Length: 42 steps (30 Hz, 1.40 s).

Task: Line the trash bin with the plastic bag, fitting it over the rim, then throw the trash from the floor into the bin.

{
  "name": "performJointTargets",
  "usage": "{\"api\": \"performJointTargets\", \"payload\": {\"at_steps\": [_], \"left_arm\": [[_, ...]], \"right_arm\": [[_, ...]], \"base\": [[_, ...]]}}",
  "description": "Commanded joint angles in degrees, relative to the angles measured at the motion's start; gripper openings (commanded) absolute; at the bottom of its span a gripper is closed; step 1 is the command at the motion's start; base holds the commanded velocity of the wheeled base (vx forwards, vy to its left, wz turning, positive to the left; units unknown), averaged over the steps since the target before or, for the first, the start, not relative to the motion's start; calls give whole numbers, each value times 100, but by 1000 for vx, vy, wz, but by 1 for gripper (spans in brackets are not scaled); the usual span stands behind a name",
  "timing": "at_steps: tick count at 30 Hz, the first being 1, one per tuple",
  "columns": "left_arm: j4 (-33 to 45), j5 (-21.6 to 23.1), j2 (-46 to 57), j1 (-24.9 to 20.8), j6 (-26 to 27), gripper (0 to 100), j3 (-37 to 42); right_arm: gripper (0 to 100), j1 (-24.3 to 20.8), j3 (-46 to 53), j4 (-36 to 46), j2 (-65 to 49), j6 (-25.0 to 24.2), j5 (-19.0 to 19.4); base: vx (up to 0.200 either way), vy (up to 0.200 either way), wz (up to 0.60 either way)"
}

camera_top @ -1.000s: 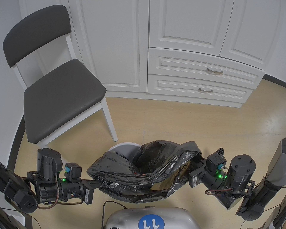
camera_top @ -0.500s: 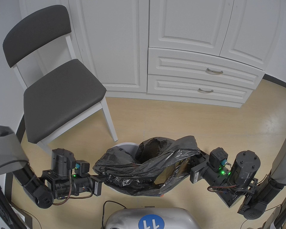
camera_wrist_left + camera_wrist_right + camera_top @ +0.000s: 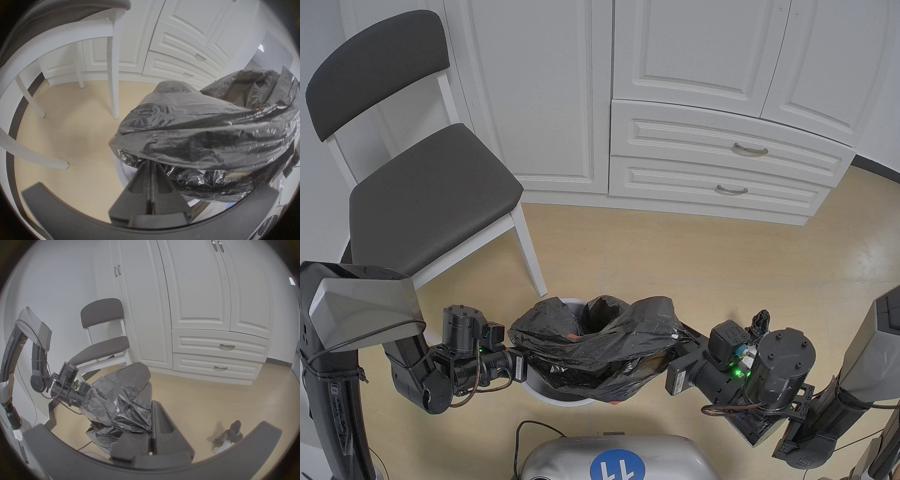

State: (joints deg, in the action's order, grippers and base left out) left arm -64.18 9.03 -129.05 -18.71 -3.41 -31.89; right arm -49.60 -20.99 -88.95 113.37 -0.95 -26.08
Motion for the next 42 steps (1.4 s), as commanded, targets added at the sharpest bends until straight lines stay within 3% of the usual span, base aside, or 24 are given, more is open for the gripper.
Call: {"api": "performJointTargets", "payload": {"at_steps": [1,2,4,10,25,34,42], "left_arm": [[11,55,249,298,51,0,69],[11,55,249,298,51,0,69],[37,283,899,790,227,0,412],[284,731,1796,1300,438,0,930],[266,916,2059,1388,526,0,1607],[-24,942,1532,843,429,0,1800],[-674,881,1470,746,447,0,2240]], "right_arm": [[0,-85,-247,-105,212,-221,-20],[0,-85,-247,-105,212,-221,-20],[0,-102,-529,-105,554,-441,-3],[0,-93,-1188,-105,1178,-1004,-29],[0,285,-2559,-105,2664,-2120,-47],[0,777,-2585,-105,2734,-2005,15],[0,996,-1109,-105,1758,-757,182]], "base": [[0,0,0],[0,0,0],[0,0,0],[0,0,0],[0,0,0],[0,0,0],[0,0,0]]}}
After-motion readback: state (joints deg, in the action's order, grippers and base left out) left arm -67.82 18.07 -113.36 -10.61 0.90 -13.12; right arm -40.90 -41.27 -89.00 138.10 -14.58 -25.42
